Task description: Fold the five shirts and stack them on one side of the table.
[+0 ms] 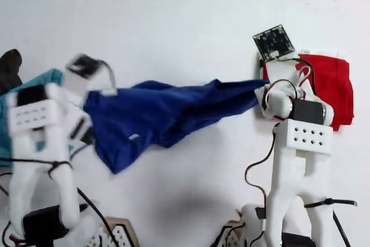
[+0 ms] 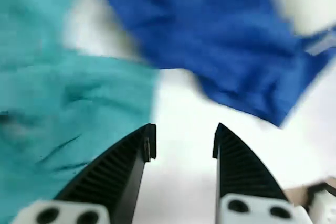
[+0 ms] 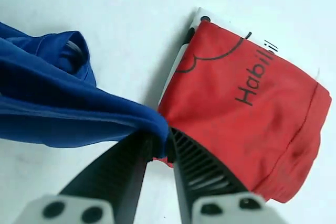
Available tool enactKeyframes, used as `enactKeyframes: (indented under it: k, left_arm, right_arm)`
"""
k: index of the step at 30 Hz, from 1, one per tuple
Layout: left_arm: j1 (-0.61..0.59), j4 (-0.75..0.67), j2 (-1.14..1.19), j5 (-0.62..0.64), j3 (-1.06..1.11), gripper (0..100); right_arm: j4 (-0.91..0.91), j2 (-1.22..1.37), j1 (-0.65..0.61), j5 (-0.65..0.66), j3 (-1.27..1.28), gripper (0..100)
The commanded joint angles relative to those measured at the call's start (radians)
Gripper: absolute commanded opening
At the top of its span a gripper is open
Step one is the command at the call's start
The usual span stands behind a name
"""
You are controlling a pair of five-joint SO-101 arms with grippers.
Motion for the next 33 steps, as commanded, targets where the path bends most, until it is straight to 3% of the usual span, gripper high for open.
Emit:
enactKeyframes:
  k: [1,5,10,33]
  left_arm:
    - [0.153,-0.034,-0.037,0.038,0.033,20]
    - [0.270,-0.110,-0.035,0.089,0.038,20]
    - [0.334,-0.140,-0.034,0.087,0.048,20]
    - [0.330,-0.269,0.094,0.008,0.211,20]
  right_arm:
    - [-0.013,-0.047,0.015,0.009,-0.044,1.9]
    - [-0.013,-0.048,0.013,0.009,-0.044,1.9]
    - [0.004,-0.048,0.013,0.011,-0.051,1.9]
    - [0.084,-0.160,-0.093,0.009,-0.049,1.9]
